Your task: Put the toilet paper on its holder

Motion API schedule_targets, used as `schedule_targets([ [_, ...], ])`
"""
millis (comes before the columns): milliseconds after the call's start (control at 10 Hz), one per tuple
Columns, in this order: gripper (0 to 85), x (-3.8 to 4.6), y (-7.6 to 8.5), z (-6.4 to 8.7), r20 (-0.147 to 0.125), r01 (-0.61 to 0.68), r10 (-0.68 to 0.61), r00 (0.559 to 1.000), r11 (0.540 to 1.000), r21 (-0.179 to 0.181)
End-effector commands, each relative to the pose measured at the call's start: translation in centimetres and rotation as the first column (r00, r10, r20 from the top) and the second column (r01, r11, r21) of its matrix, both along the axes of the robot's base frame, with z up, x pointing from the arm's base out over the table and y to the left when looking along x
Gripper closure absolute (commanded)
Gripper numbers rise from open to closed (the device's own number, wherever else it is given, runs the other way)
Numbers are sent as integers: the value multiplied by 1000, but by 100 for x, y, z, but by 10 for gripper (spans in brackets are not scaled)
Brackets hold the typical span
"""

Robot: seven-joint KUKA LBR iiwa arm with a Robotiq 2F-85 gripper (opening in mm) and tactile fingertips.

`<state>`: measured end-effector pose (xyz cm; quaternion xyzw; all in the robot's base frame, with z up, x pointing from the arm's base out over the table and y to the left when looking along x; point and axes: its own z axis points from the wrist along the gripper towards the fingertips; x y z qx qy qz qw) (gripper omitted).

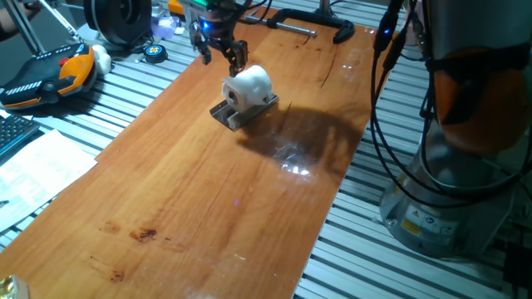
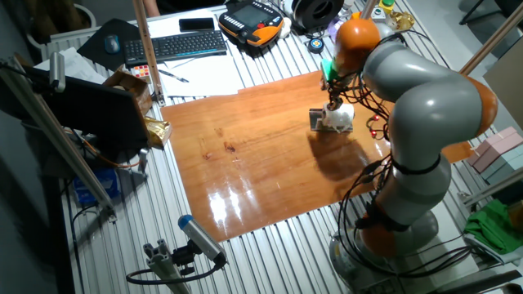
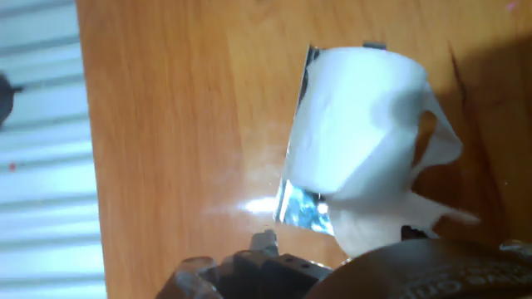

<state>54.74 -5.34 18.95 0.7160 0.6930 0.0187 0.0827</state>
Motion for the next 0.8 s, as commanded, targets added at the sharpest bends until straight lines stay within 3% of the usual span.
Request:
schedule_targets([
  [0,327,-66,689,-13,-3,-127,127,992,992,-6],
  [300,673,-365,1000,-161,-33,-400,400,916,916,-8],
  [400,793,-439,1056,-200,-59,-476,475,878,879,-6],
  [600,843,-532,1112,-242,-172,-562,555,814,827,11],
  [700,843,-557,1124,-252,-255,-588,572,779,809,17],
])
